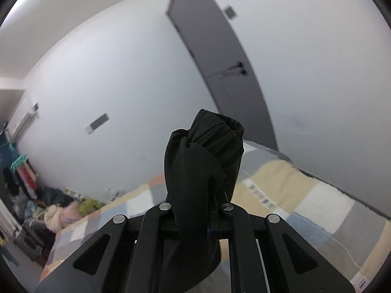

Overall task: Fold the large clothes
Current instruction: 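Lift the sleeve with the right gripper and fold it across the jacket body, then open the right gripper to release the sleeve and withdraw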

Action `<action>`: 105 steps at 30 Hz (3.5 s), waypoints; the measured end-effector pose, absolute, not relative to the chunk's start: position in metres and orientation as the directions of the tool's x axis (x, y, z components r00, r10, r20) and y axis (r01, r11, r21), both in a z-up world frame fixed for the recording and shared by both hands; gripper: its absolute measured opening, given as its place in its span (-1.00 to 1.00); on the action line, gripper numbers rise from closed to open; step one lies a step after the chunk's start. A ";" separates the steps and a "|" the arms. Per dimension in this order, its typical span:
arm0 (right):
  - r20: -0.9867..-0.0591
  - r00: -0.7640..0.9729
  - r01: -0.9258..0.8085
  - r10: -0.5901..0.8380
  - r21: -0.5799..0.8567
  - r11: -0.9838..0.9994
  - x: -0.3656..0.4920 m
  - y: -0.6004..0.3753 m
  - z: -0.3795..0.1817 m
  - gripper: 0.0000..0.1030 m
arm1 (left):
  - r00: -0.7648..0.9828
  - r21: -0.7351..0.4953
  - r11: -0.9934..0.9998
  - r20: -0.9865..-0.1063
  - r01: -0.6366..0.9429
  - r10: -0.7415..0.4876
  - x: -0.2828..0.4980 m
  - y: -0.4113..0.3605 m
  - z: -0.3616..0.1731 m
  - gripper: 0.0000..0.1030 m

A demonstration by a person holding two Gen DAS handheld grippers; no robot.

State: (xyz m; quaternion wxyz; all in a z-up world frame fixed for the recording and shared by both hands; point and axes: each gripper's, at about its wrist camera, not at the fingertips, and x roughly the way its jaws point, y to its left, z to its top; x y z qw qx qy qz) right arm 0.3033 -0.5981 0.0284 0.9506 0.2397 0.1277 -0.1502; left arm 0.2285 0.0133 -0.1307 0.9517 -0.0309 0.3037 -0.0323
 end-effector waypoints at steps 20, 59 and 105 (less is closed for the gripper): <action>-0.266 0.961 -0.058 0.070 0.053 0.997 0.377 -0.259 0.103 -0.84 | 0.848 -0.103 0.995 -0.526 0.012 -0.064 0.205 0.087 -0.128 0.99; -0.688 0.598 -0.403 0.411 0.184 0.896 0.477 -0.005 -0.218 -0.82 | 0.765 -0.070 0.997 -0.644 -0.037 -0.017 0.248 0.130 -0.197 0.99; -0.443 0.856 -0.297 0.268 0.006 0.955 0.259 -0.148 -0.023 0.94 | 0.861 -0.085 0.996 -0.505 0.021 -0.062 0.140 0.042 -0.062 0.99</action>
